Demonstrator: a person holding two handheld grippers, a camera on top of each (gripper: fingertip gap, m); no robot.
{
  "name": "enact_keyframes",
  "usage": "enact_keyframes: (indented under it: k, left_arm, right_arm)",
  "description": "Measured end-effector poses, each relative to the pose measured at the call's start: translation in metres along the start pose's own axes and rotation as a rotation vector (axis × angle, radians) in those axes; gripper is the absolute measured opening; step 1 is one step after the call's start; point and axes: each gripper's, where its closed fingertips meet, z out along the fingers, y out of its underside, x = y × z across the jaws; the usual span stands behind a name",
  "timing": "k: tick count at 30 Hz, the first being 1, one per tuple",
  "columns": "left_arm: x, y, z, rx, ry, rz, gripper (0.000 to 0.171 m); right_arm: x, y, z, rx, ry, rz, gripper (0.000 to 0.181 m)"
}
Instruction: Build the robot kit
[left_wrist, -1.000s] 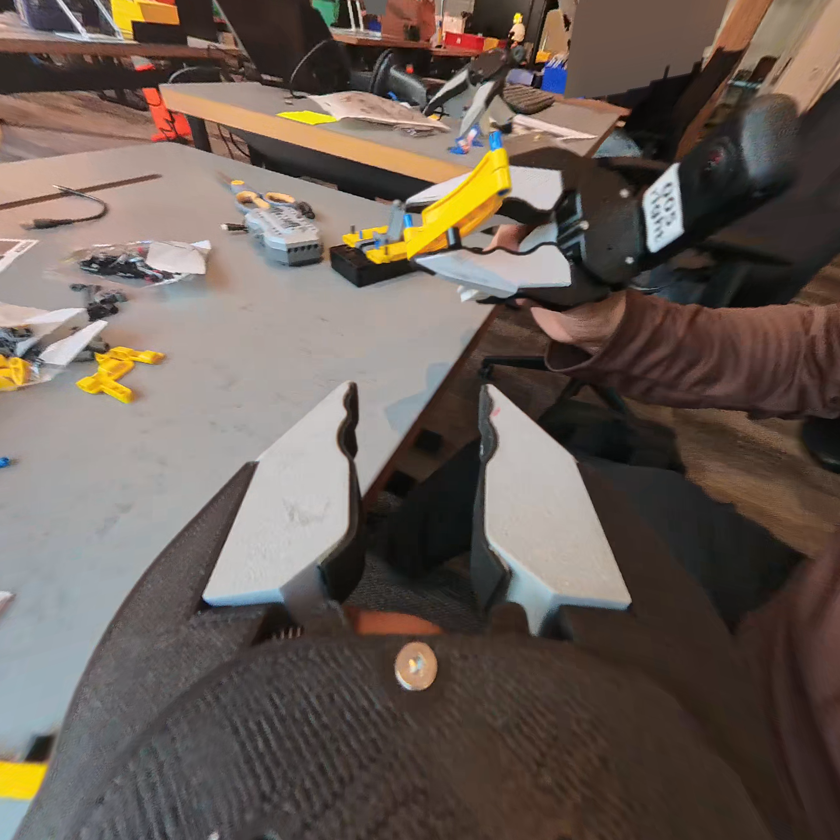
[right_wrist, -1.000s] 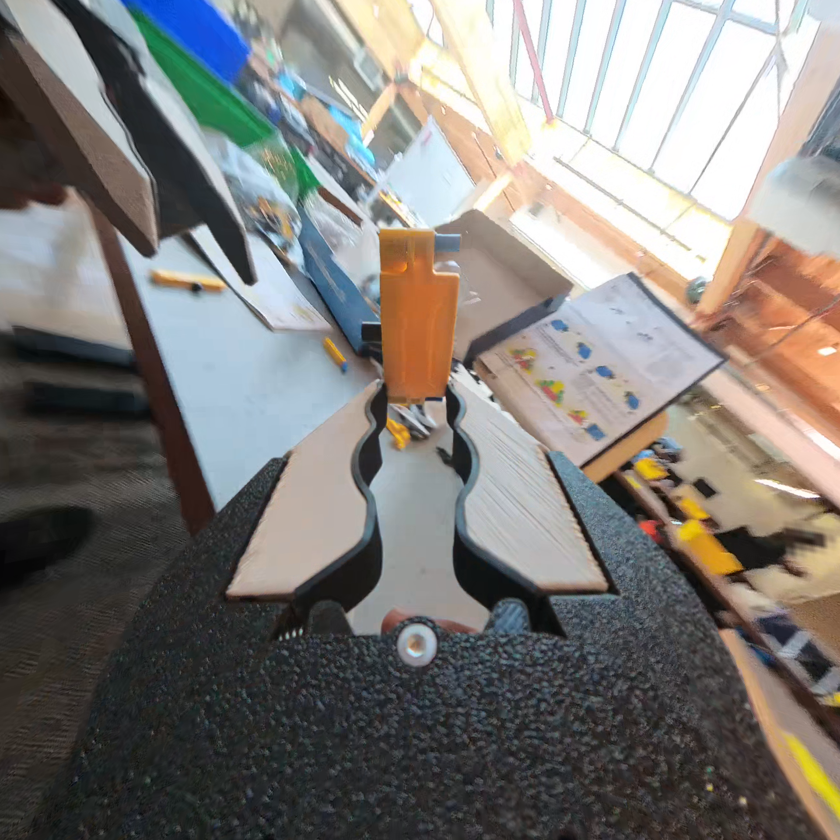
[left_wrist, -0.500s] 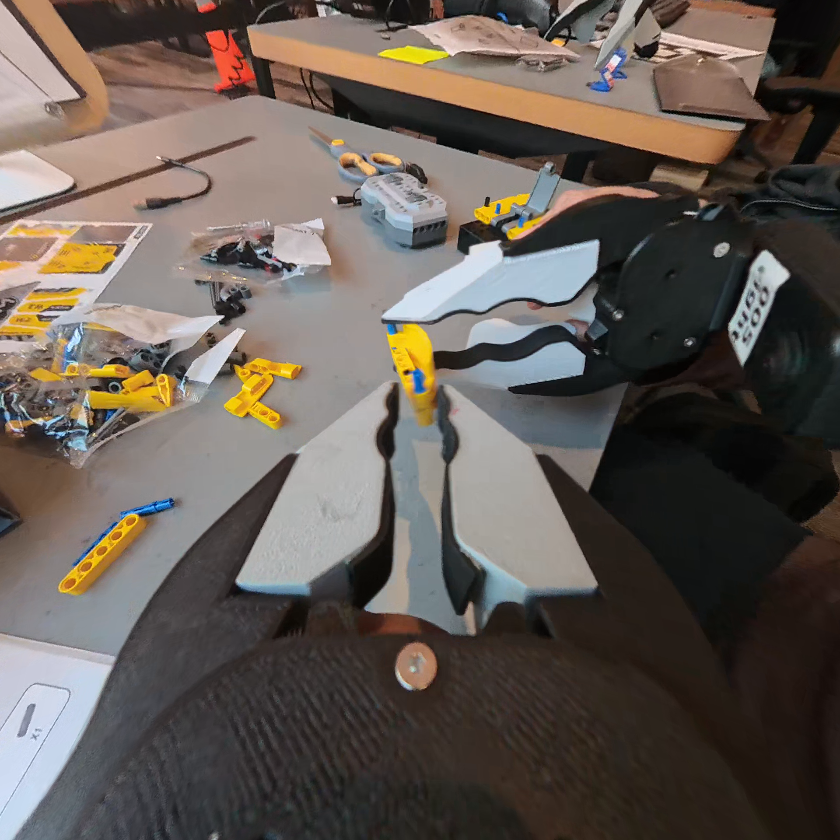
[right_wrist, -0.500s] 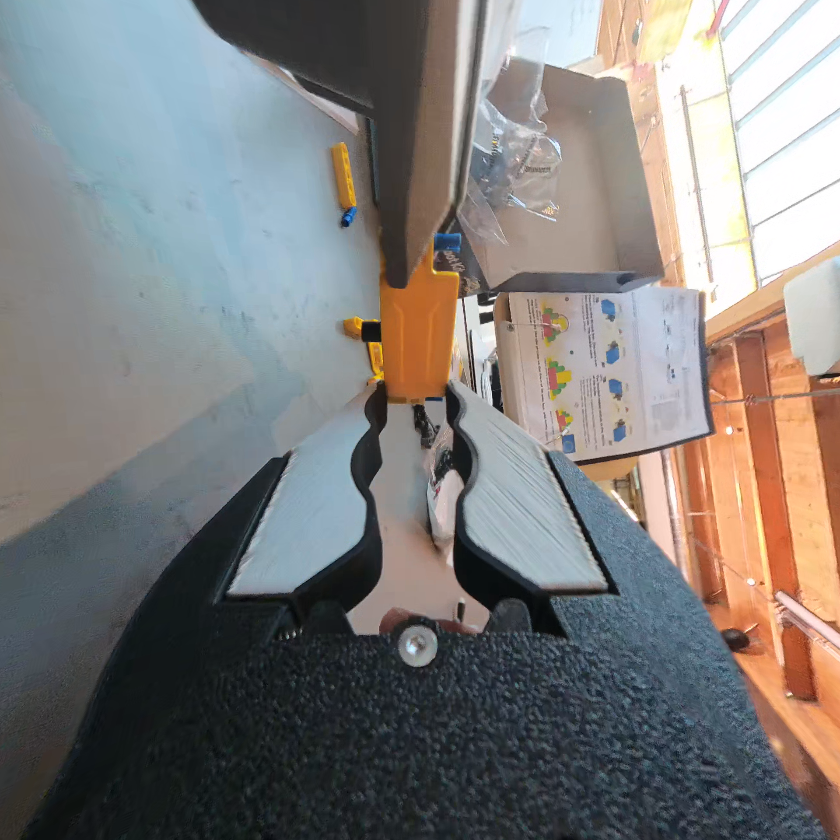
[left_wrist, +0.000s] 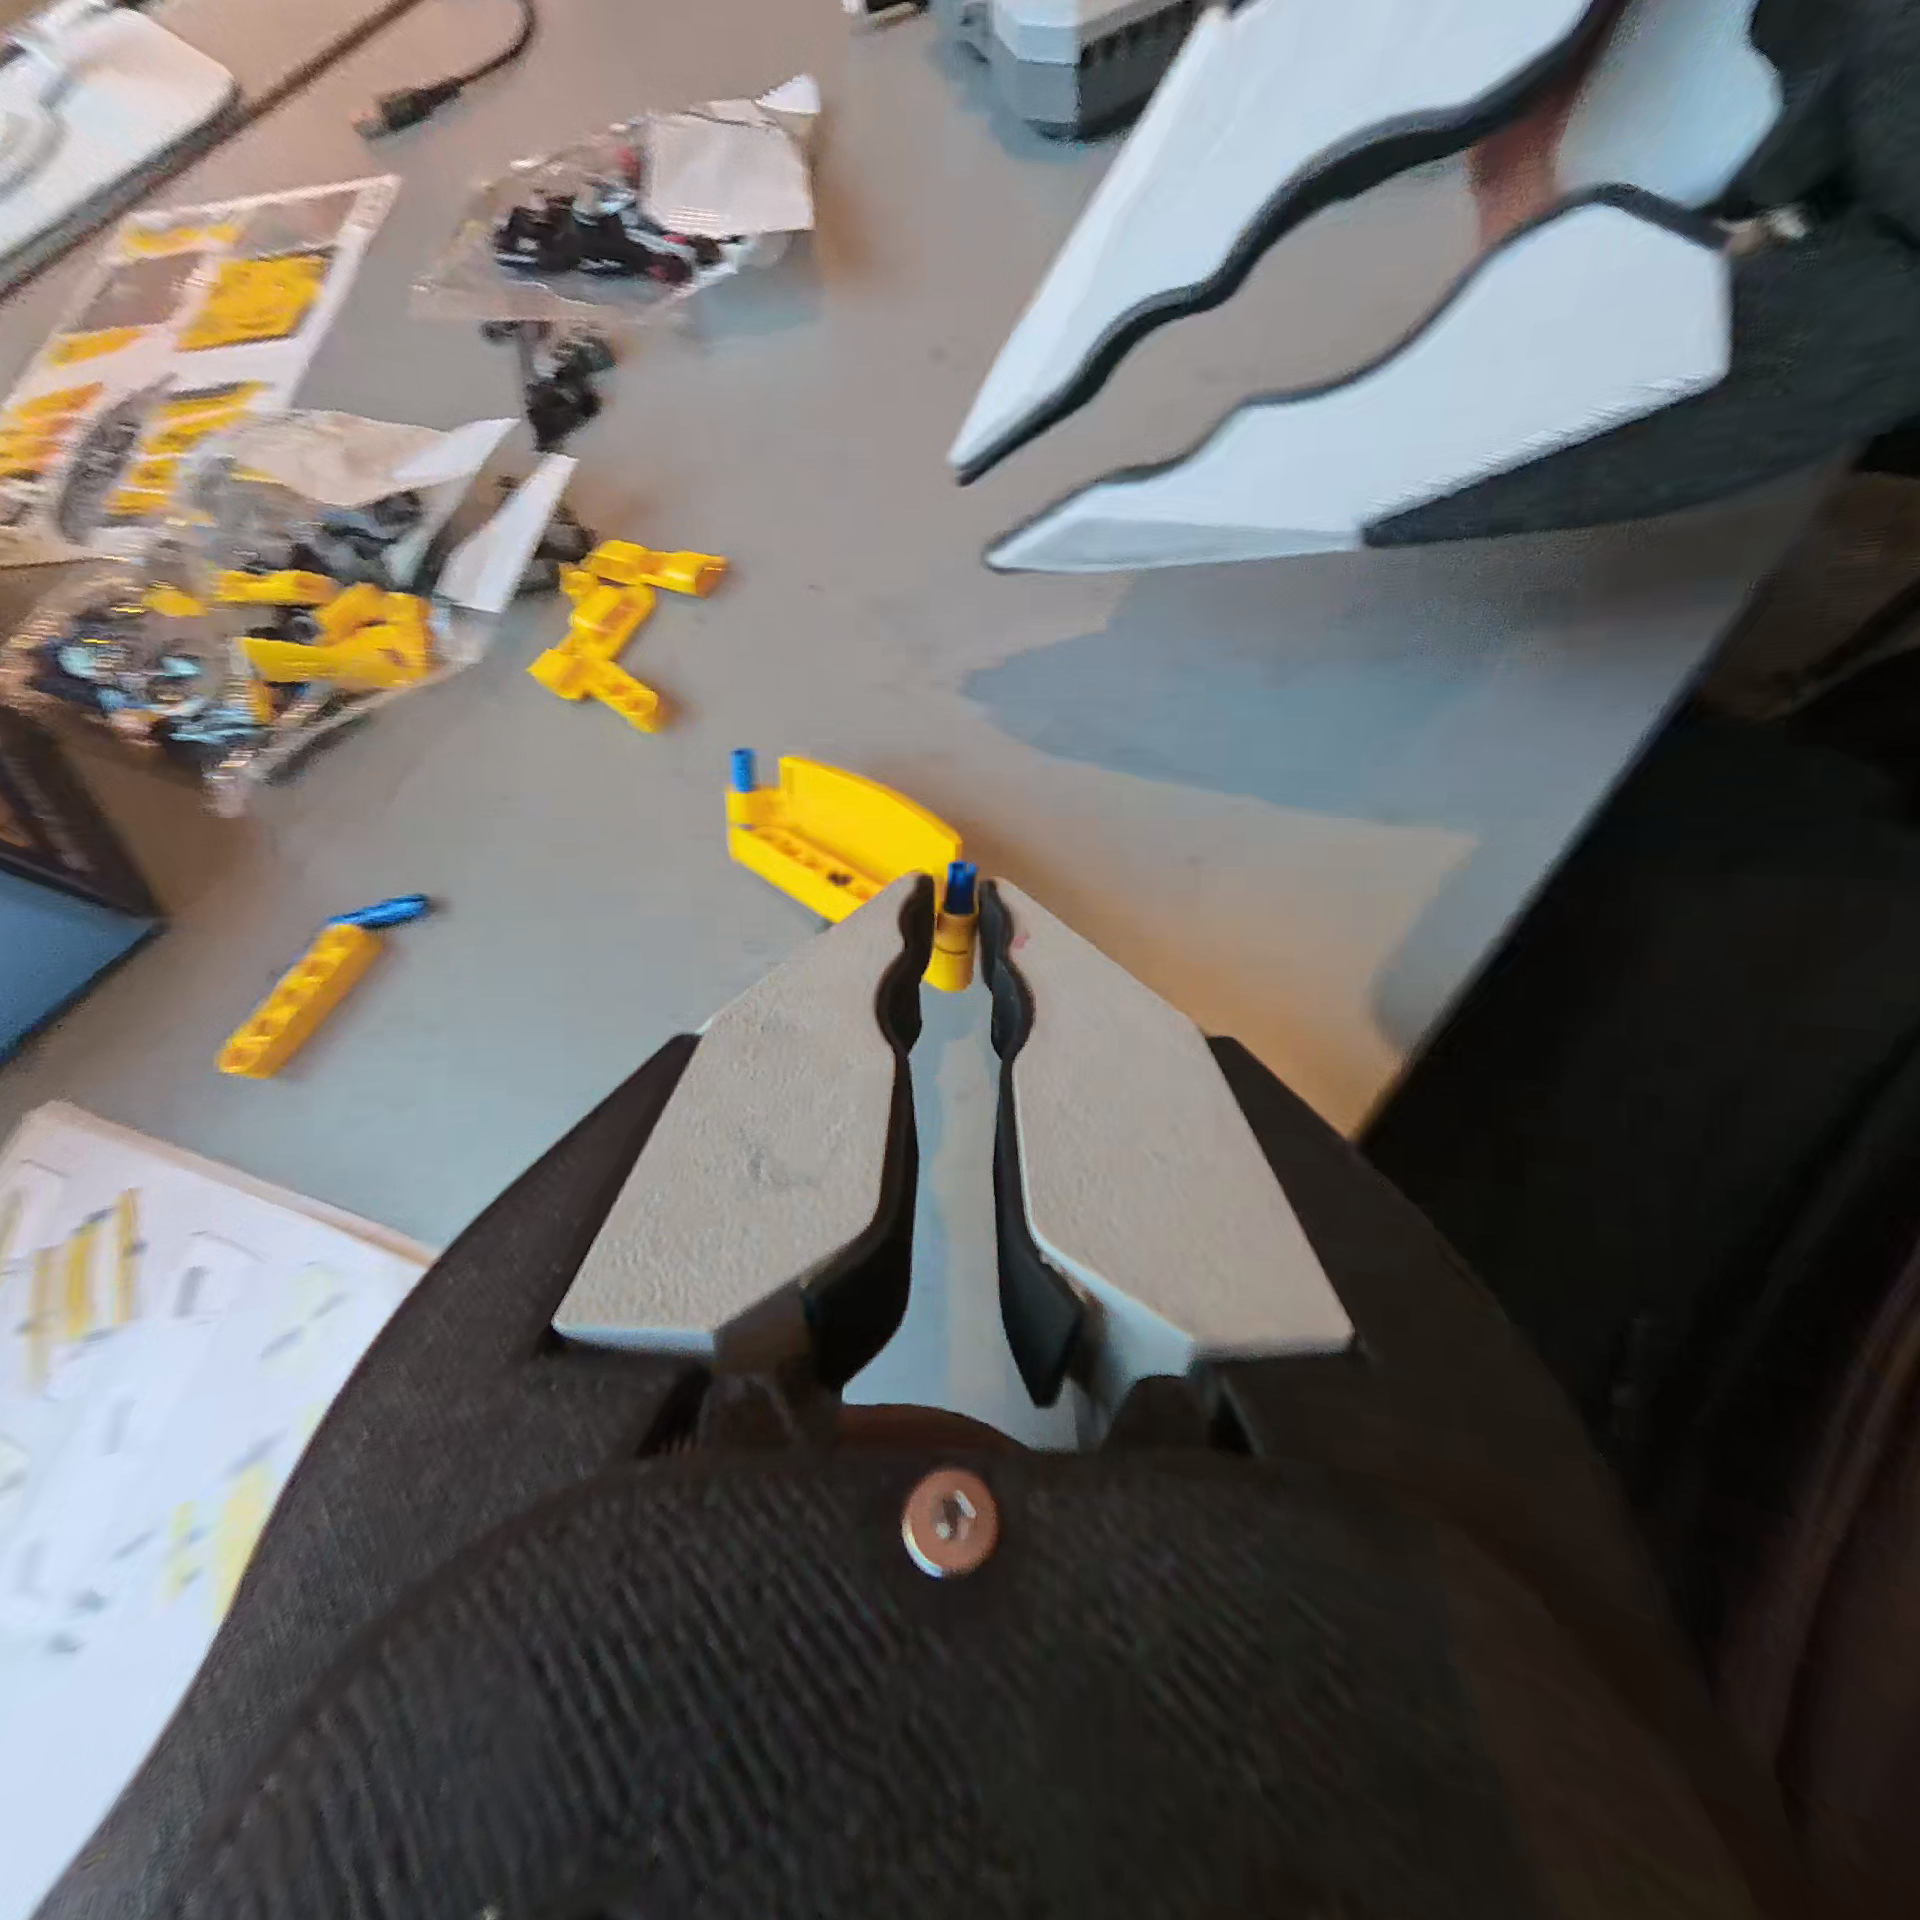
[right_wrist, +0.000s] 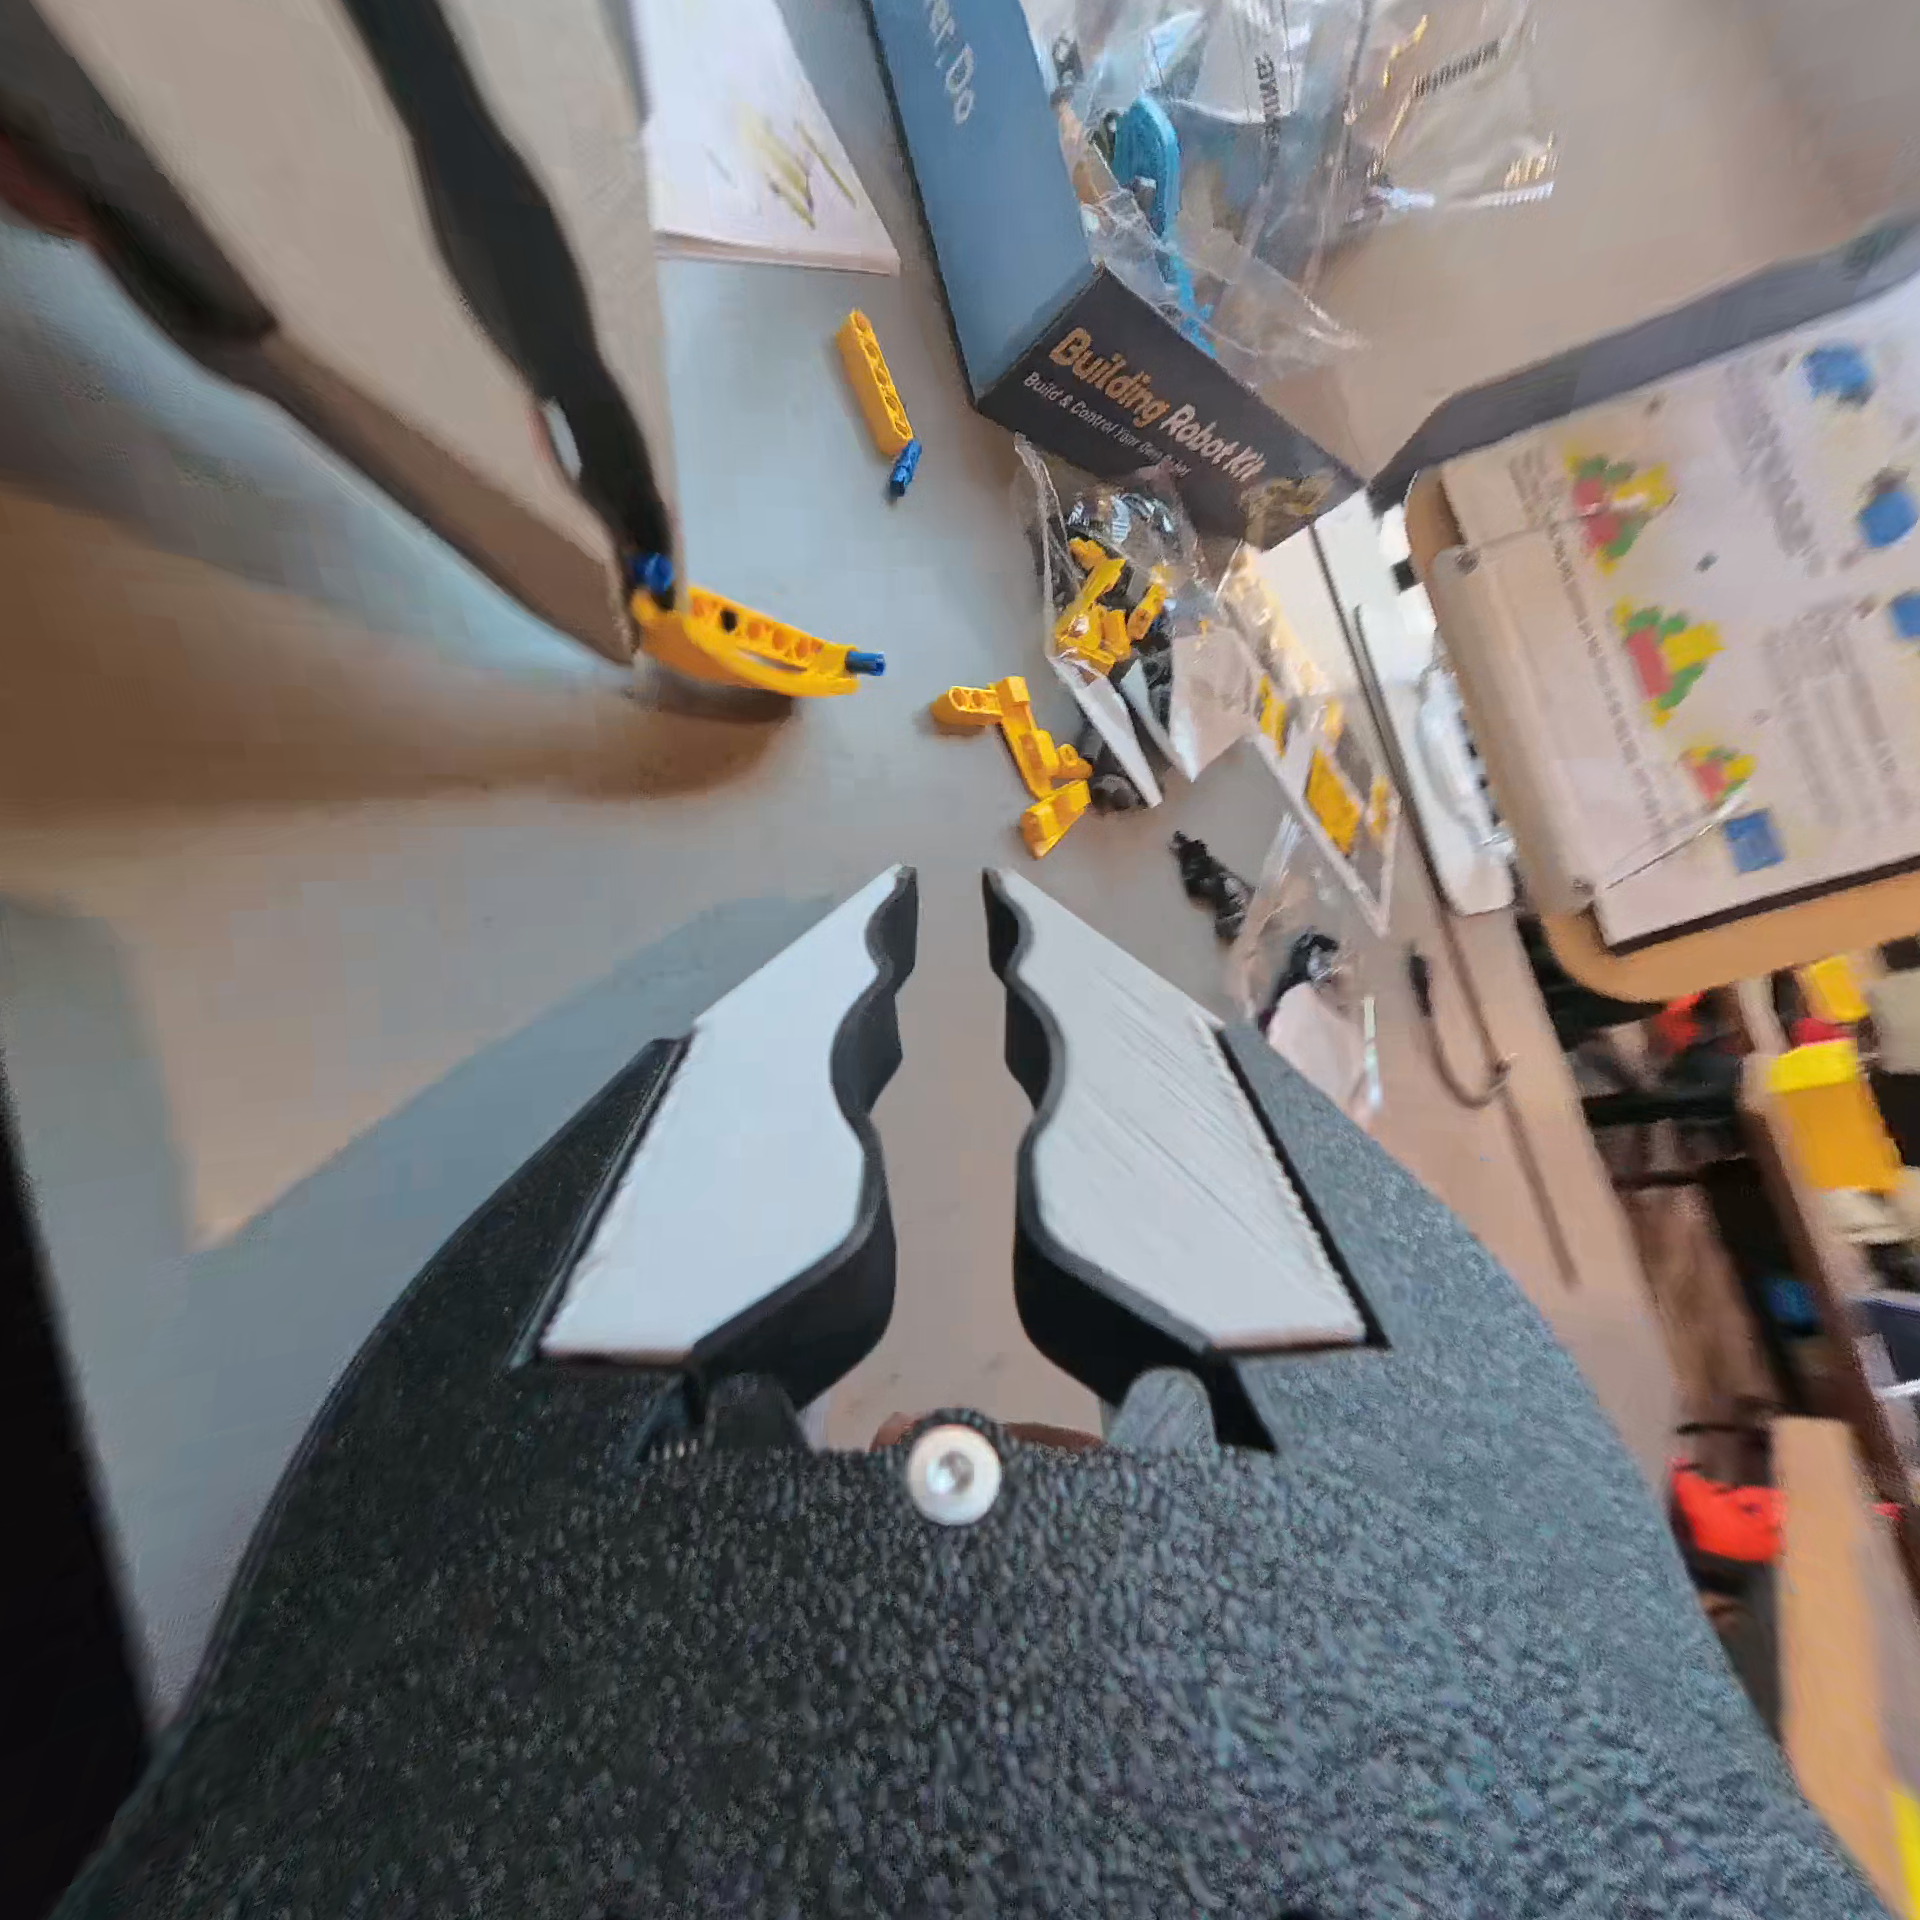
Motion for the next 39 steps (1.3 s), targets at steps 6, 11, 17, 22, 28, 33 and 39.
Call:
enact_keyframes:
  k: [6,11,17,22,28,33,39]
  left_arm:
    - [0.036,-0.005,-0.016,0.031,0.001,-0.024,0.029]
    - [0.035,0.02,-0.029,0.001,-0.025,-0.041,0.033]
    - [-0.006,0.034,-0.053,-0.04,-0.088,-0.054,0.036]
    - [-0.058,0.066,-0.106,-0.22,-0.065,-0.128,0.049]
    - [-0.076,0.107,-0.126,-0.291,-0.051,-0.175,0.052]
    - [-0.058,0.105,-0.106,-0.289,-0.019,-0.191,0.048]
    - [-0.059,0.105,-0.092,-0.269,-0.035,-0.213,0.018]
  right_arm:
    - [-0.01,0.005,-0.028,-0.016,-0.052,0.376,0.001]
    - [-0.036,0.013,-0.034,-0.059,-0.15,0.504,0.017]
    - [-0.058,-0.003,-0.02,-0.056,-0.249,0.486,0.051]
    - [-0.085,-0.021,-0.008,-0.072,-0.413,0.415,0.039]
    - [-0.097,-0.042,-0.011,0.012,-0.437,0.336,0.036]
    - [-0.076,-0.028,-0.005,-0.032,-0.302,0.292,0.033]
    - [-0.076,-0.021,0.002,-0.07,-0.292,0.287,0.025]
